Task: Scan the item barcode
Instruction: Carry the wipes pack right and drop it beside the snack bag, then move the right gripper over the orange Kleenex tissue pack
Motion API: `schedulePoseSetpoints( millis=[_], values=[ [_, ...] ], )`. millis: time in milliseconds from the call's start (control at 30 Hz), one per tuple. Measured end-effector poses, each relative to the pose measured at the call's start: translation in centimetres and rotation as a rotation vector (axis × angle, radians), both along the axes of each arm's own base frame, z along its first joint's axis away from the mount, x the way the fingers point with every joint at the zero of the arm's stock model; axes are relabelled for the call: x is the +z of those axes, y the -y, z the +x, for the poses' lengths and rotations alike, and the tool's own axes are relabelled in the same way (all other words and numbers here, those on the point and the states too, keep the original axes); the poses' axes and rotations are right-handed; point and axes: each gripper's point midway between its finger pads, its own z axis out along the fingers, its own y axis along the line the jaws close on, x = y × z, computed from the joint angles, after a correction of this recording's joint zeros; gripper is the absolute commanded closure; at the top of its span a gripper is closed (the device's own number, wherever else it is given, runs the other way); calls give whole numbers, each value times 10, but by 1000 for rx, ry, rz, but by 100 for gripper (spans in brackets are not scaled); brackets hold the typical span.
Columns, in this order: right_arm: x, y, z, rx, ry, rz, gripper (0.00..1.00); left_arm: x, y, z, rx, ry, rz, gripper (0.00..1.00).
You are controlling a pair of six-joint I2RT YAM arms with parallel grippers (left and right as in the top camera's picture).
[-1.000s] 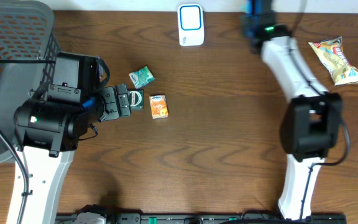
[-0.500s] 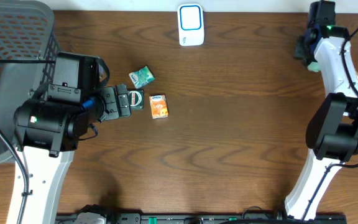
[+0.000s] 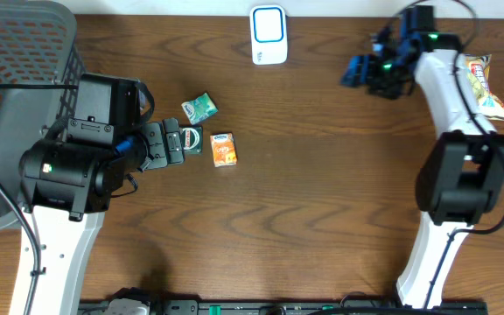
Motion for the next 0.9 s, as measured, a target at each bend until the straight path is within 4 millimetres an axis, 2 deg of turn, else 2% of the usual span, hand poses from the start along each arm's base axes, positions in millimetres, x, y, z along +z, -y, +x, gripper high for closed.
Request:
schedulePoseSetpoints(
  millis=[33, 67, 133, 167, 200, 367, 433, 600, 733, 900],
  values=[
    [2, -18, -5, 34, -13, 34, 26, 0, 0, 0, 0, 0, 0, 2],
    [5, -48, -15, 95, -30, 79, 25, 0, 0, 0, 0, 0, 0, 2],
    [7, -81, -24, 162, -34, 107, 29, 0, 0, 0, 0, 0, 0, 2],
    [8, -92, -28, 186, -36, 114, 37, 0, 0, 0, 0, 0, 0, 2],
    [8, -107, -34, 218, -38, 115, 41, 0, 0, 0, 0, 0, 0, 2],
    [3, -180, -68, 331, -67, 68, 41, 0, 0, 0, 0, 0, 0, 2],
    [0, -202, -82, 345, -80, 34, 41, 0, 0, 0, 0, 0, 0, 2],
    [-7, -243, -111, 393, -69, -66, 39, 0, 0, 0, 0, 0, 0, 2],
    [-12, -260, -125, 422, -29, -161, 29, 0, 0, 0, 0, 0, 0, 2],
    [-14, -273, -131, 435, 22, -226, 28, 0, 0, 0, 0, 0, 0, 3]
  ],
)
